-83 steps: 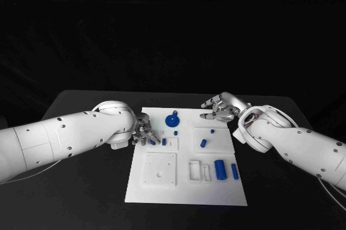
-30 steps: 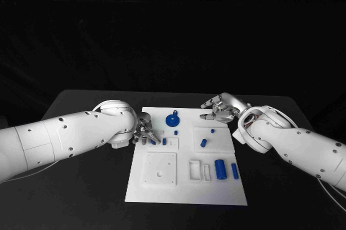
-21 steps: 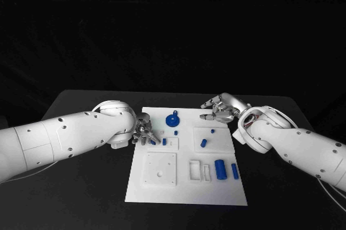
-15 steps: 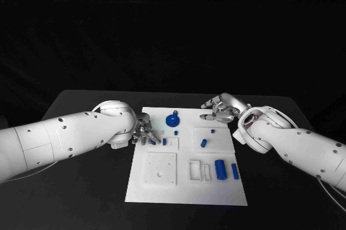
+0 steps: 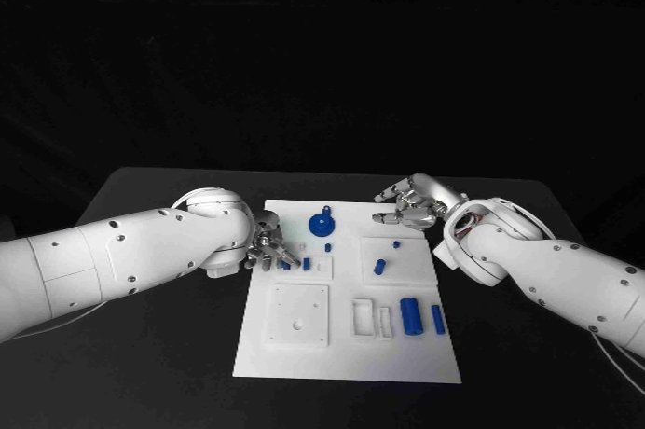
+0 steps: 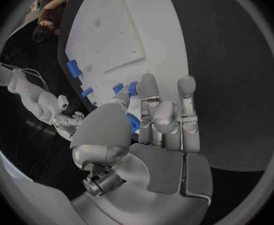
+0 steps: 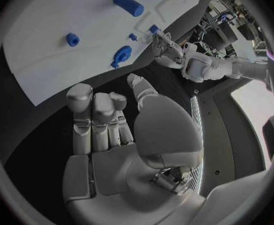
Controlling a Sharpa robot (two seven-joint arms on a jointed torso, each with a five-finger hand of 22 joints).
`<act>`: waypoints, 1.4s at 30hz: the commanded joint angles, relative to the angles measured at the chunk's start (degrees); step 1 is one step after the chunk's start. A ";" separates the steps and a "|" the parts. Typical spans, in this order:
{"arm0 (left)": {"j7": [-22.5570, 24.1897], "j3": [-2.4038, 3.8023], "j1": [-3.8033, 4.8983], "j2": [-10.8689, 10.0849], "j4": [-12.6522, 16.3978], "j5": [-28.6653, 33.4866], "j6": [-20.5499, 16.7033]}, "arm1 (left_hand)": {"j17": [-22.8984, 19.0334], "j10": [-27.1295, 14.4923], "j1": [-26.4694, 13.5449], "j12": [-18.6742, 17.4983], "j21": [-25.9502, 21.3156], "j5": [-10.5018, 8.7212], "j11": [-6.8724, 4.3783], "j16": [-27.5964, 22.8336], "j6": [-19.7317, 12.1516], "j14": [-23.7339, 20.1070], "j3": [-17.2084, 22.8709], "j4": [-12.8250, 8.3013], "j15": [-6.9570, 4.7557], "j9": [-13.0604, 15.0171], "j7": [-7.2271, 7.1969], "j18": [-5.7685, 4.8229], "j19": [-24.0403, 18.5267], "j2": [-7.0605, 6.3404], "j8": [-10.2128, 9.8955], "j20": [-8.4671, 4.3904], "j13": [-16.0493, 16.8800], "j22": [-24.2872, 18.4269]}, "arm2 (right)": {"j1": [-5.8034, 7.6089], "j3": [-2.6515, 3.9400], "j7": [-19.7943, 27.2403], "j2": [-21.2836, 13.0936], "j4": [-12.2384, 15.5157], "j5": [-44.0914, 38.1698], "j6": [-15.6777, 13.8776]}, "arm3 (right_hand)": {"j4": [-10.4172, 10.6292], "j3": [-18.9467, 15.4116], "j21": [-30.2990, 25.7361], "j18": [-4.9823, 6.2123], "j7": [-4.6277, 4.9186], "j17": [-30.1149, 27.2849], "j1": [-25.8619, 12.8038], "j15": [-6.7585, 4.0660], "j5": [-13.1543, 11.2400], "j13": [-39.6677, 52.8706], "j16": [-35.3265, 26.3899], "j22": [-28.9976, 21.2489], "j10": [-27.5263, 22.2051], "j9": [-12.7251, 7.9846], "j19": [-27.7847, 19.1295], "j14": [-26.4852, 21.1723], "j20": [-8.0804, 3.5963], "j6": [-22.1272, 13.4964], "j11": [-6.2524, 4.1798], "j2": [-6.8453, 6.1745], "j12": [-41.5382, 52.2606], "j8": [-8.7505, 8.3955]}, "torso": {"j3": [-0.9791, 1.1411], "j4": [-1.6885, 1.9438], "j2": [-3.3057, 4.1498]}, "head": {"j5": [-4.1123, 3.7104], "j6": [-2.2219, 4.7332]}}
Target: Assemble the parts on the task board
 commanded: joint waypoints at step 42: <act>-2.92 -0.69 -1.33 -1.07 0.86 -0.32 0.53 | 0.01 3.06 -1.15 0.27 0.21 -4.14 -0.11 -0.26 -0.02 0.53 2.33 4.75 -0.03 0.32 0.45 0.41 0.47 -3.40 0.00 -0.32 -0.10 1.00 | -0.10 0.02 0.53 0.02 0.03 -0.15 0.47 | 0.21 -0.12 -0.41 0.22 0.08 -0.21 -0.69 0.00 0.48 -0.02 -0.57 5.55 -0.36 -0.03 0.33 -0.02 -0.02 -0.09 -0.07 -0.05 -0.23 -0.17 | 0.00 0.03 -0.04 | -0.31 0.06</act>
